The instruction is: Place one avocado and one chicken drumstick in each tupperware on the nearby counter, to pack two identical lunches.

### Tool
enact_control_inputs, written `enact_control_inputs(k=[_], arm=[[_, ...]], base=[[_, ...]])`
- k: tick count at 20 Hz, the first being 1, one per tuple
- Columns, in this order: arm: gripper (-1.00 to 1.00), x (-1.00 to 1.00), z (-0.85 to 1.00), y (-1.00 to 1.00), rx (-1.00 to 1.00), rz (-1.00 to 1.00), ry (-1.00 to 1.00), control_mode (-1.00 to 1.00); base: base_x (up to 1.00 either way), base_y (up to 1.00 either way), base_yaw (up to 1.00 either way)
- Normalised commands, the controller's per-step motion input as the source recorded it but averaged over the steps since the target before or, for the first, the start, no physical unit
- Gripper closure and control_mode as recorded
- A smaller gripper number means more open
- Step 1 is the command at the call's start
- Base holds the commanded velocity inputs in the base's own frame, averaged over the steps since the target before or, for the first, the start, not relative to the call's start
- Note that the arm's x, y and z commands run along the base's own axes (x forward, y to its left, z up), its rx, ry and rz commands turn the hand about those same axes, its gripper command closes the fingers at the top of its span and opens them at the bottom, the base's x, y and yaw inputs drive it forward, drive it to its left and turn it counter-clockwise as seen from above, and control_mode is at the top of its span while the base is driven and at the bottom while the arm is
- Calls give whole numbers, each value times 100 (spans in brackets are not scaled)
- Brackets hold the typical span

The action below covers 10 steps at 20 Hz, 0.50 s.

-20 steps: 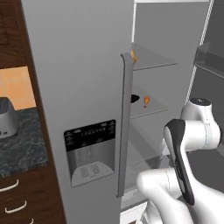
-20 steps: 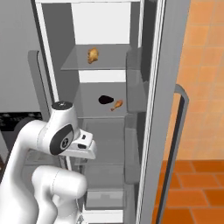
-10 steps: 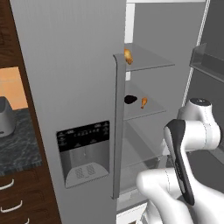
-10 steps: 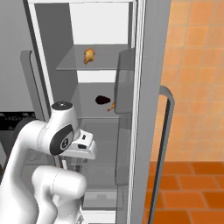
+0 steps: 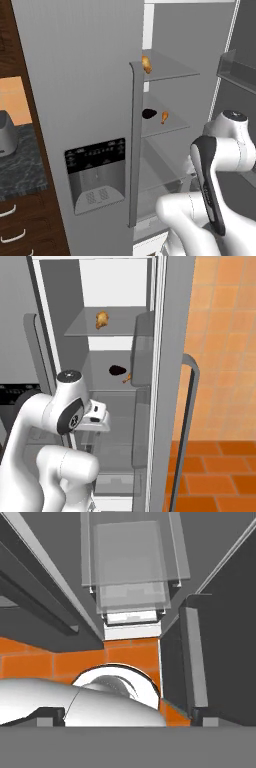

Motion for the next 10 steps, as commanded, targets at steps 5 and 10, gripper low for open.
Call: enact_control_inputs(k=[5, 10], arm=[[-100, 75, 27, 4, 8, 15, -25, -100], [-100, 100, 20, 8, 11, 6, -3, -100]], base=[[0, 0, 0], [0, 0, 0]])
